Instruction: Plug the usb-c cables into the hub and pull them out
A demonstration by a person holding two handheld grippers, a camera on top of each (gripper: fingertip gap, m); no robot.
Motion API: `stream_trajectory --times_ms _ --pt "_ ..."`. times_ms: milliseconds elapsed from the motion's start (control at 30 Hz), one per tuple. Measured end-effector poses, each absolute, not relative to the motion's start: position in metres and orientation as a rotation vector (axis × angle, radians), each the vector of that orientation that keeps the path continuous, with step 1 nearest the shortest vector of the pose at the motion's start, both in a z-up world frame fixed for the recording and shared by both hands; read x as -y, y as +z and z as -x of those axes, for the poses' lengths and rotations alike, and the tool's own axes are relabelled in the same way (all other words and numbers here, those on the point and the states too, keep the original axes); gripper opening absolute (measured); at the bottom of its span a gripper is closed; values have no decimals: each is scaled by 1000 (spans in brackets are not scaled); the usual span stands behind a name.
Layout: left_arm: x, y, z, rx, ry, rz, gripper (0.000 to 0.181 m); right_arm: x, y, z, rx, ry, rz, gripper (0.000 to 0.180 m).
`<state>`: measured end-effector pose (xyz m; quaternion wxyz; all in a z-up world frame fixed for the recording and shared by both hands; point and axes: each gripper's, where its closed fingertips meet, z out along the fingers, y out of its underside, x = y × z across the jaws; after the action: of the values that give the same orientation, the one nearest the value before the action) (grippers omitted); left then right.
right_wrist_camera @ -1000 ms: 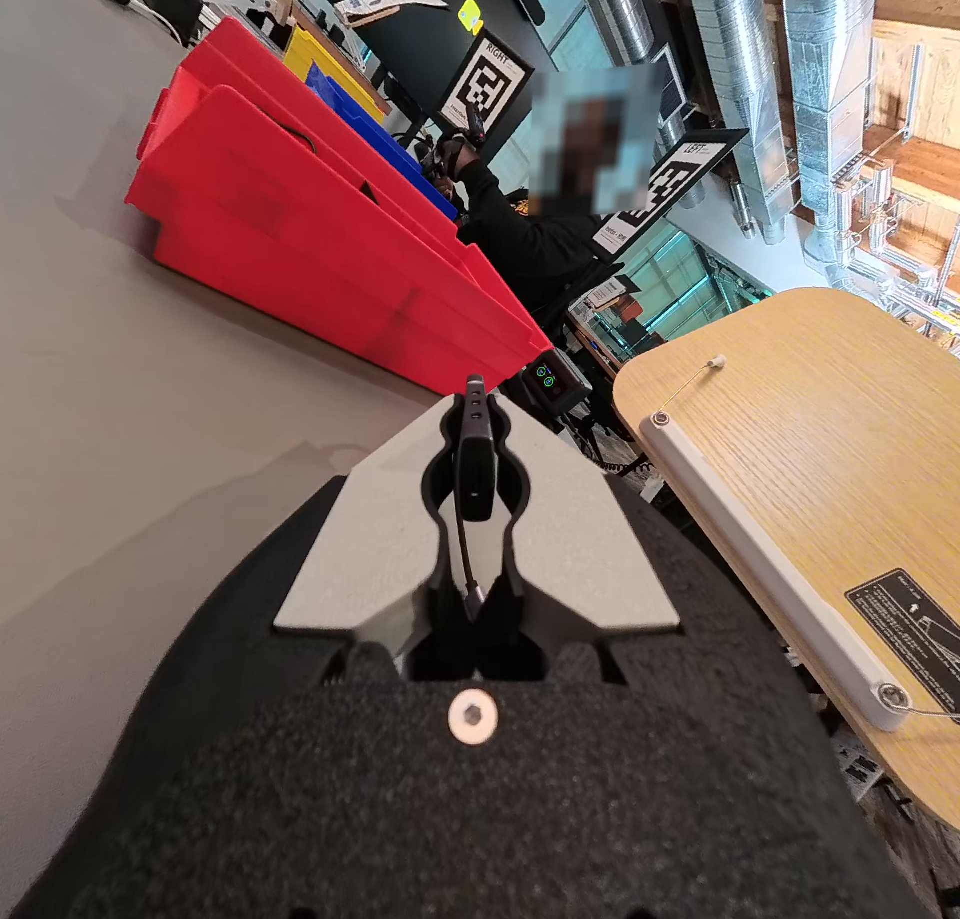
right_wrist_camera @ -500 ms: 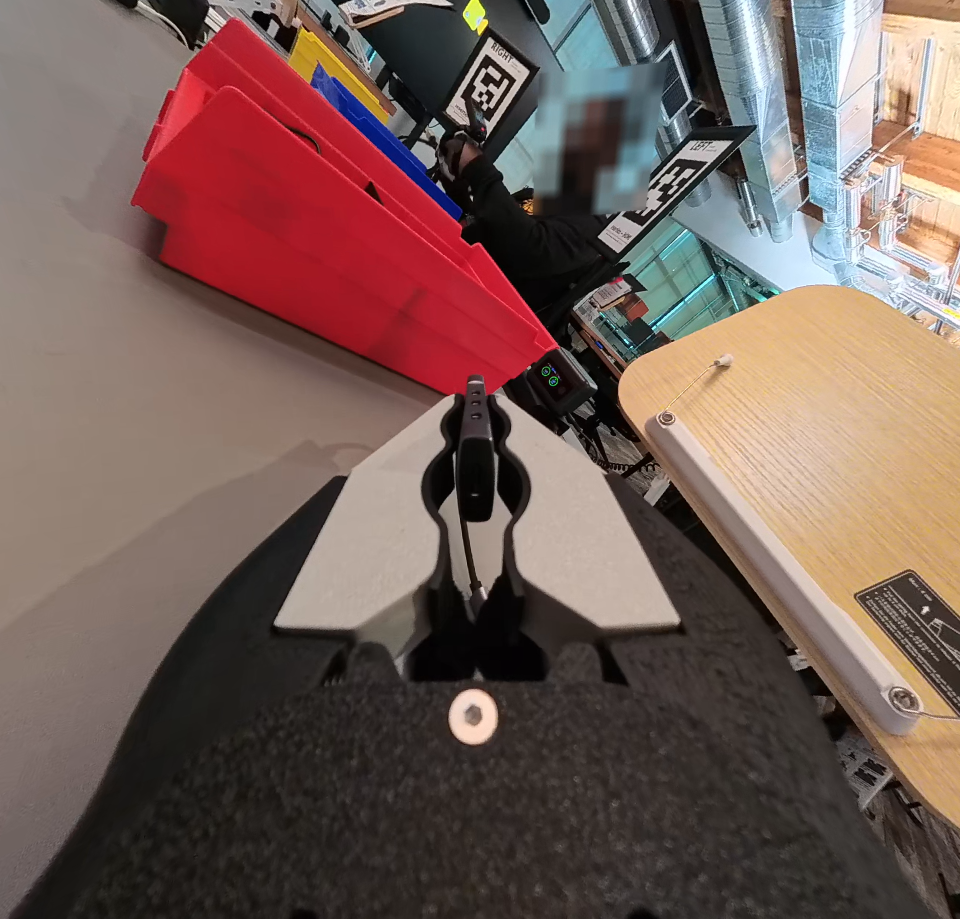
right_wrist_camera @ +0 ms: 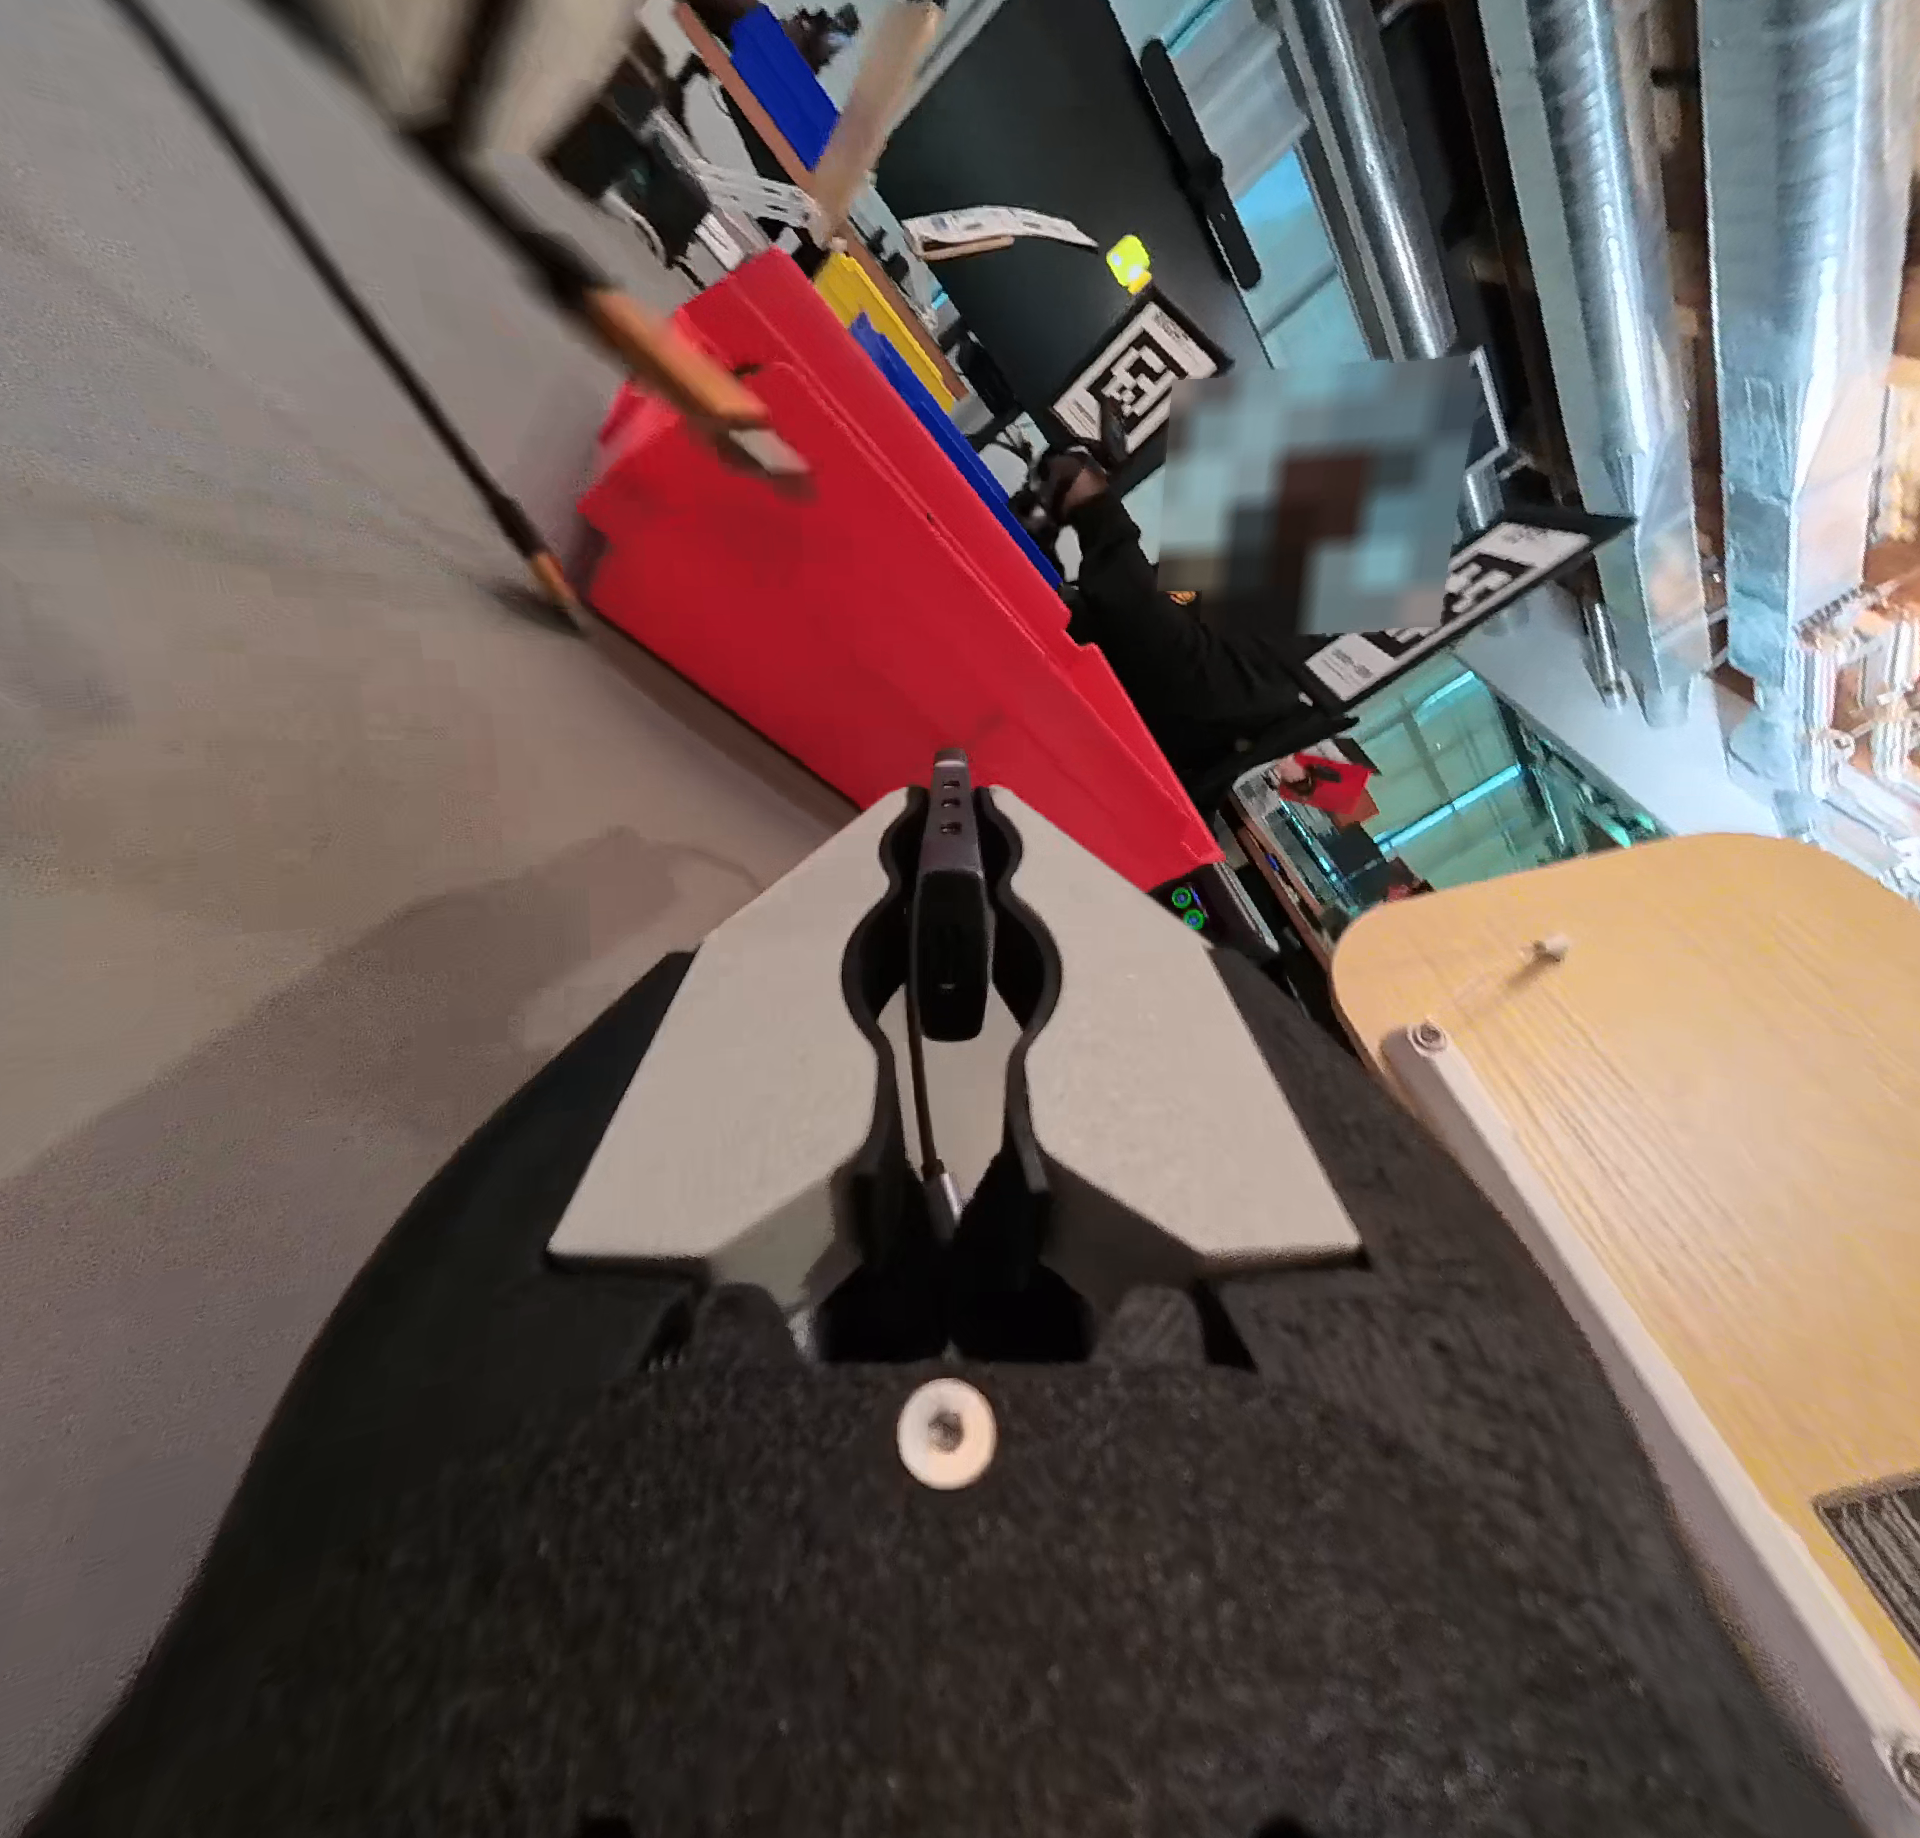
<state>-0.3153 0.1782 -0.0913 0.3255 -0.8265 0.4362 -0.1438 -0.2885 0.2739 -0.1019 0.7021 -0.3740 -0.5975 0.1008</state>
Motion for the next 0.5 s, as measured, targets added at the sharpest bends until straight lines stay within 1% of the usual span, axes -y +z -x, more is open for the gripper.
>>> stream_trajectory --times_ms 133,300,400,500 --pt "-197 -92 328 -1223 -265 2266 2 -258 -108 297 1392 230 775 8" --pt "-204 -107 328 -1233 -305 2355 2 -252 -113 301 1428 207 747 8" --pt "-210 -117 337 -1243 -222 2384 3 -253 -113 301 1428 195 747 8" --pt "-208 -124 335 -1257 -245 2400 2 -254 -115 301 1436 187 750 8"
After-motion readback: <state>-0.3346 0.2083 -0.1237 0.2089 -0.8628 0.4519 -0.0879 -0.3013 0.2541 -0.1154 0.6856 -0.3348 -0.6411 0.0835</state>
